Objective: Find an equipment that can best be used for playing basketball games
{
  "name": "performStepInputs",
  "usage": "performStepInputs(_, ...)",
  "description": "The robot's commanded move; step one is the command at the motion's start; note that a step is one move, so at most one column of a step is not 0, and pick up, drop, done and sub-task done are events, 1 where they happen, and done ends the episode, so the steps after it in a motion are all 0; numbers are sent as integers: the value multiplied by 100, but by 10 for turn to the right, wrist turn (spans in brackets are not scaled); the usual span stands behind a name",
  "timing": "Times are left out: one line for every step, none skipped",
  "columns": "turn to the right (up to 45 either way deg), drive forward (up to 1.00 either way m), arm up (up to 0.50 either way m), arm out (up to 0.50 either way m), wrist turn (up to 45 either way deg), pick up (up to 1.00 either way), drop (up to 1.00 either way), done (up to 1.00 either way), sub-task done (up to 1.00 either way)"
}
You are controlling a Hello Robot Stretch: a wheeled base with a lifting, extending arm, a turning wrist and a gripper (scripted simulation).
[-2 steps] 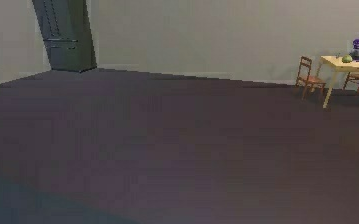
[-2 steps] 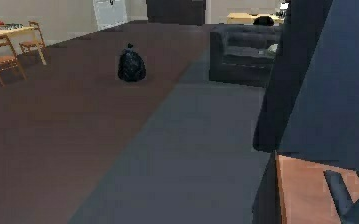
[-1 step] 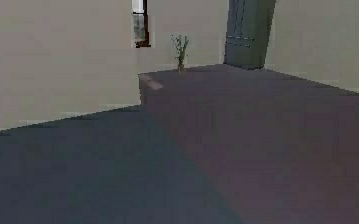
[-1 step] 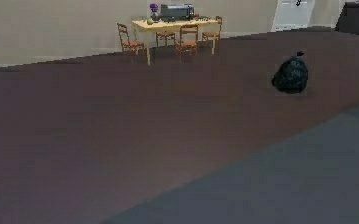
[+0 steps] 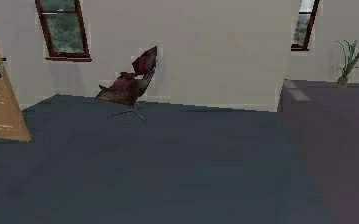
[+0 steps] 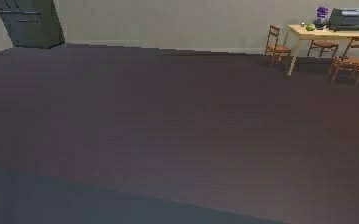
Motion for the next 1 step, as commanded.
performStepInputs(0, 45, 0, 0, 0, 0, 0, 0, 0)
